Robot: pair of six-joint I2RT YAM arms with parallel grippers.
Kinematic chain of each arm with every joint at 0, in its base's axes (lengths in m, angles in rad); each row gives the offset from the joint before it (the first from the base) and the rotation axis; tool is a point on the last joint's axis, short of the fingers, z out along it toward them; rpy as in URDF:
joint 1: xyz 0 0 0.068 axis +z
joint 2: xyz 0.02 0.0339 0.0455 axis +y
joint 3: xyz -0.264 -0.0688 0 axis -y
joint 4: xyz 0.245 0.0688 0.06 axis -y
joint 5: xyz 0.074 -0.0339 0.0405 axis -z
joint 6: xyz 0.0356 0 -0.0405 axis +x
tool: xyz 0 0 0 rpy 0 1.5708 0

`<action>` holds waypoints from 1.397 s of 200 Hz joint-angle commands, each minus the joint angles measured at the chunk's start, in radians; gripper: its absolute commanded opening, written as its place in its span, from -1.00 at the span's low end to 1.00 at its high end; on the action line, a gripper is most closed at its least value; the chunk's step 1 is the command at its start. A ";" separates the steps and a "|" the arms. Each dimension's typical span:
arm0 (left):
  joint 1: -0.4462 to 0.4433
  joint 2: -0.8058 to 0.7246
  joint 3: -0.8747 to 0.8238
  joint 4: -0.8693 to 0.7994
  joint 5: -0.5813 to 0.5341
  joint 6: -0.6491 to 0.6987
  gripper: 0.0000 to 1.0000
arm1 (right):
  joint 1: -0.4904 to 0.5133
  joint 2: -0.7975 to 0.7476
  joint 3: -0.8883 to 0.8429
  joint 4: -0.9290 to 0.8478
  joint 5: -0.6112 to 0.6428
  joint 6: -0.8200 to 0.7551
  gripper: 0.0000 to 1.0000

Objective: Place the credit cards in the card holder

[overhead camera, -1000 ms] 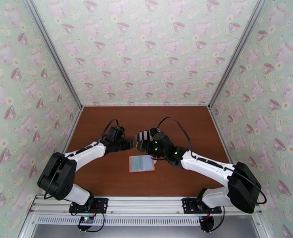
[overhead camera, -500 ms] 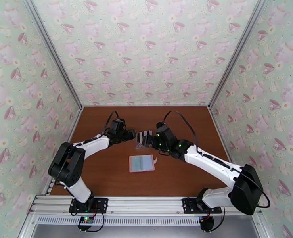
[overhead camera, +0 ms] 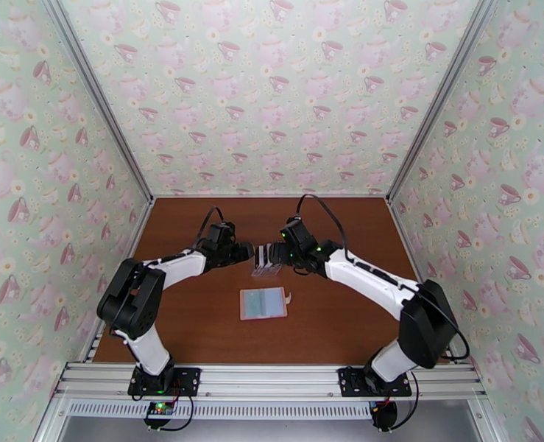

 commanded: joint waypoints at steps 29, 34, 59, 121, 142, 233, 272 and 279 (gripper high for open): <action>-0.005 0.037 0.028 -0.011 0.057 0.023 0.28 | -0.033 0.122 0.130 -0.053 -0.012 -0.055 0.09; -0.006 0.039 0.029 -0.011 0.060 0.023 0.24 | -0.036 0.132 0.136 -0.053 -0.016 -0.058 0.05; -0.013 0.058 0.043 -0.023 0.068 0.028 0.11 | -0.052 0.168 0.161 -0.063 -0.034 -0.067 0.07; -0.031 0.074 0.056 -0.021 0.087 0.032 0.09 | -0.065 0.197 0.184 -0.076 -0.065 -0.074 0.27; -0.031 0.083 0.061 -0.033 0.082 0.032 0.09 | -0.064 0.206 0.190 -0.081 -0.063 -0.078 0.27; -0.031 0.110 0.069 -0.041 0.078 0.020 -0.26 | -0.065 0.263 0.204 -0.068 -0.111 -0.091 0.13; -0.030 0.124 0.074 -0.046 0.078 0.018 -0.29 | -0.065 0.294 0.214 -0.068 -0.113 -0.103 0.10; -0.029 0.127 0.075 -0.047 0.077 0.018 -0.29 | -0.065 0.300 0.215 -0.068 -0.114 -0.104 0.10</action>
